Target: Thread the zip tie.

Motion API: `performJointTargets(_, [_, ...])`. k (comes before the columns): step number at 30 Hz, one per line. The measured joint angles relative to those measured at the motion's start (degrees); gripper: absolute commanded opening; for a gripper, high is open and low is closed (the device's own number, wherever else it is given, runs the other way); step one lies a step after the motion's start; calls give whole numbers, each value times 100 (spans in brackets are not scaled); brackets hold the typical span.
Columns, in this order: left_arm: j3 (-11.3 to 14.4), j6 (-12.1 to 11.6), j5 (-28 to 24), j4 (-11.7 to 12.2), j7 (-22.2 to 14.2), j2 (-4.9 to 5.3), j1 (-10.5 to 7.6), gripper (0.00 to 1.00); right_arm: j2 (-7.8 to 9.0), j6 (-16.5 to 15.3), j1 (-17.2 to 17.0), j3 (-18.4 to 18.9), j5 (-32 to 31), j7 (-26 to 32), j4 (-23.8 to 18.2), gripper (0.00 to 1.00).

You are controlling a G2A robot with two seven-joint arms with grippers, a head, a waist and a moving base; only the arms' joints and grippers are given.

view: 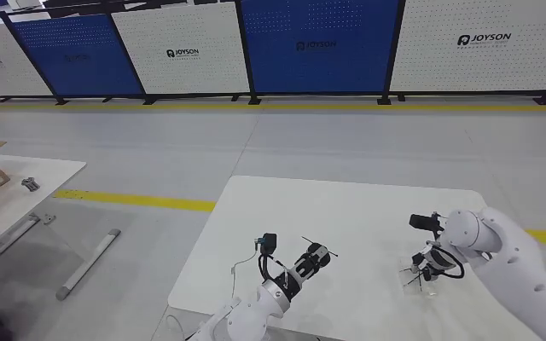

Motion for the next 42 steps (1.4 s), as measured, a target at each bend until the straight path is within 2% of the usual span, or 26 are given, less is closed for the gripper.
performJointTargets(8, [0, 0, 0, 0, 0, 0, 0, 0, -107, 0, 90, -116, -14, 0, 247, 17])
performJointTargets(9, [0, 0, 0, 0, 0, 0, 0, 0, -117, 0, 98, -125, -14, 0, 269, 14])
performJointTargets(15, [0, 0, 0, 0, 0, 0, 0, 0, -180, 0, 151, -181, -10, 0, 384, 17])
performJointTargets(19, [0, 0, 0, 0, 0, 0, 0, 0, -219, 0, 195, -223, -1, 0, 473, 15])
performJointTargets(20, [0, 0, 0, 0, 0, 0, 0, 0, -227, 0, 205, -233, 2, 0, 493, 13])
performJointTargets(22, [0, 0, 0, 0, 0, 0, 0, 0, -245, 0, 229, -256, 12, 0, 537, 1])
performJointTargets(29, [0, 0, 0, 0, 0, 0, 0, 0, -267, 0, 277, -297, 28, 0, 580, 0])
performJointTargets(36, [0, 0, 0, 0, 0, 0, 0, 0, -152, 0, 186, -127, -16, 0, 277, 0])
performJointTargets(39, [0, 0, 0, 0, 0, 0, 0, 0, -31, 0, 60, 108, -105, -1, 2, 0])
performJointTargets(42, [0, 0, 0, 0, 0, 0, 0, 0, 143, 0, -217, 573, -196, -126, -412, 0])
